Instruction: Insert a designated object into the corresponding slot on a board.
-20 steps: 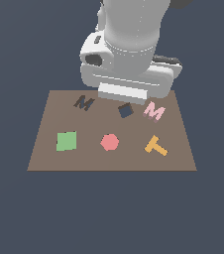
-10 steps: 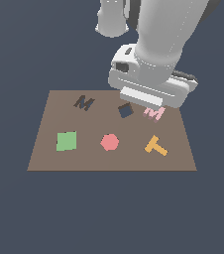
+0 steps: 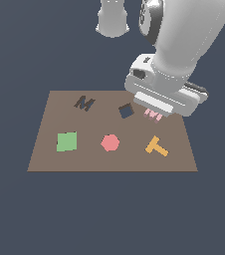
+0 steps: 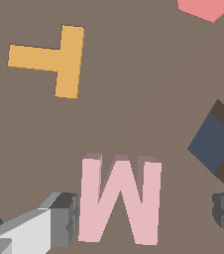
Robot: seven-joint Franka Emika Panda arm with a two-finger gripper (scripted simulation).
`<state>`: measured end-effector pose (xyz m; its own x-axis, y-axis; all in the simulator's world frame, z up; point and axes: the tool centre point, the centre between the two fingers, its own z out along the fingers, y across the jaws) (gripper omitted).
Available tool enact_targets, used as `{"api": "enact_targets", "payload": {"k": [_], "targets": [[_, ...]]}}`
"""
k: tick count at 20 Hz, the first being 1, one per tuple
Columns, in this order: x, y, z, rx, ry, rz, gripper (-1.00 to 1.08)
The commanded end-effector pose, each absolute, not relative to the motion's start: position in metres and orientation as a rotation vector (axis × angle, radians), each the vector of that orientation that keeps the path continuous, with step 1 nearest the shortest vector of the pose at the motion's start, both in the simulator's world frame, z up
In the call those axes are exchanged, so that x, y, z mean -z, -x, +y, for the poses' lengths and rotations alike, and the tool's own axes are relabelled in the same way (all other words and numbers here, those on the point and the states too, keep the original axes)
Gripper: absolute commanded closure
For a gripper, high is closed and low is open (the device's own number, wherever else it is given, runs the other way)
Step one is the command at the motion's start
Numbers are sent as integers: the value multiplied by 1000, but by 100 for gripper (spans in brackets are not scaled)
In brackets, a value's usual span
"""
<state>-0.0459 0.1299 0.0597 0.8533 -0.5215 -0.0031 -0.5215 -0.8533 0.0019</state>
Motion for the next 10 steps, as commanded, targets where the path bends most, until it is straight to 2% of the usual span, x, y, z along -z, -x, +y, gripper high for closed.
{"api": "enact_targets", "payload": {"k": [1, 10], "targets": [[-55, 45, 136, 2, -3013, -888, -92], [-50, 44, 145, 1, -3002, -926, -92]]}}
